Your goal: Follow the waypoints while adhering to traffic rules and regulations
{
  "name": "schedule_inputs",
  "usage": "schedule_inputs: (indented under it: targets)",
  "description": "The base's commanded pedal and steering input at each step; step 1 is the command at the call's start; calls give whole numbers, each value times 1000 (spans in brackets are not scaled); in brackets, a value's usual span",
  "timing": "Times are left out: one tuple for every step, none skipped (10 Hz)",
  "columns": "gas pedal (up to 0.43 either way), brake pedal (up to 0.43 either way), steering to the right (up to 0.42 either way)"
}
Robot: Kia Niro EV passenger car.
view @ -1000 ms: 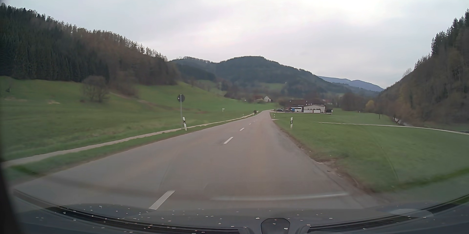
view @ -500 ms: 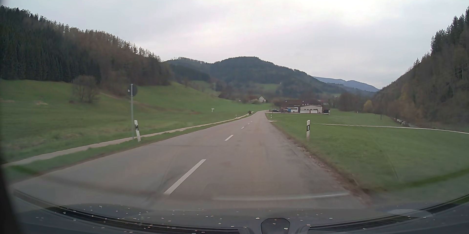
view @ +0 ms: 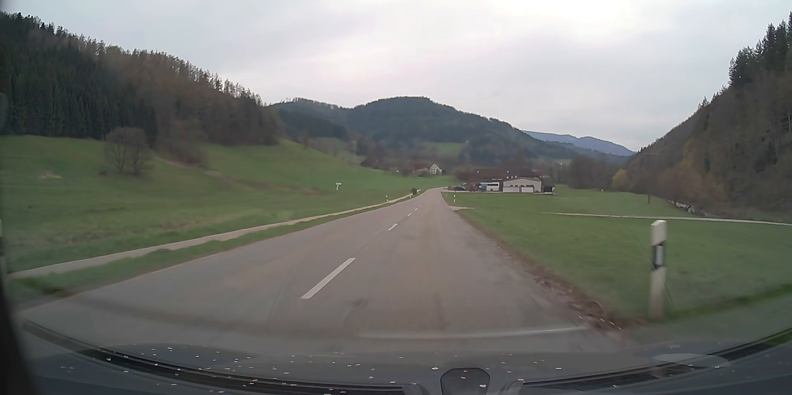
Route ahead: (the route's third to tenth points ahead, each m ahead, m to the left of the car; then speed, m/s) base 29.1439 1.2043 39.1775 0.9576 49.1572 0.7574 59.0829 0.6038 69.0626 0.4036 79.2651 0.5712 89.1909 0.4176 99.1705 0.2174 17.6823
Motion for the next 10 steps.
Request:
schedule_inputs:
  targets:
    - [110,0,1]
    - [98,0,1]
    - [98,0,1]
    - [98,0,1]
    - [98,0,1]
    - [98,0,1]
    - [98,0,1]
    - [87,0,1]
    - [87,0,1]
    - [79,0,1]
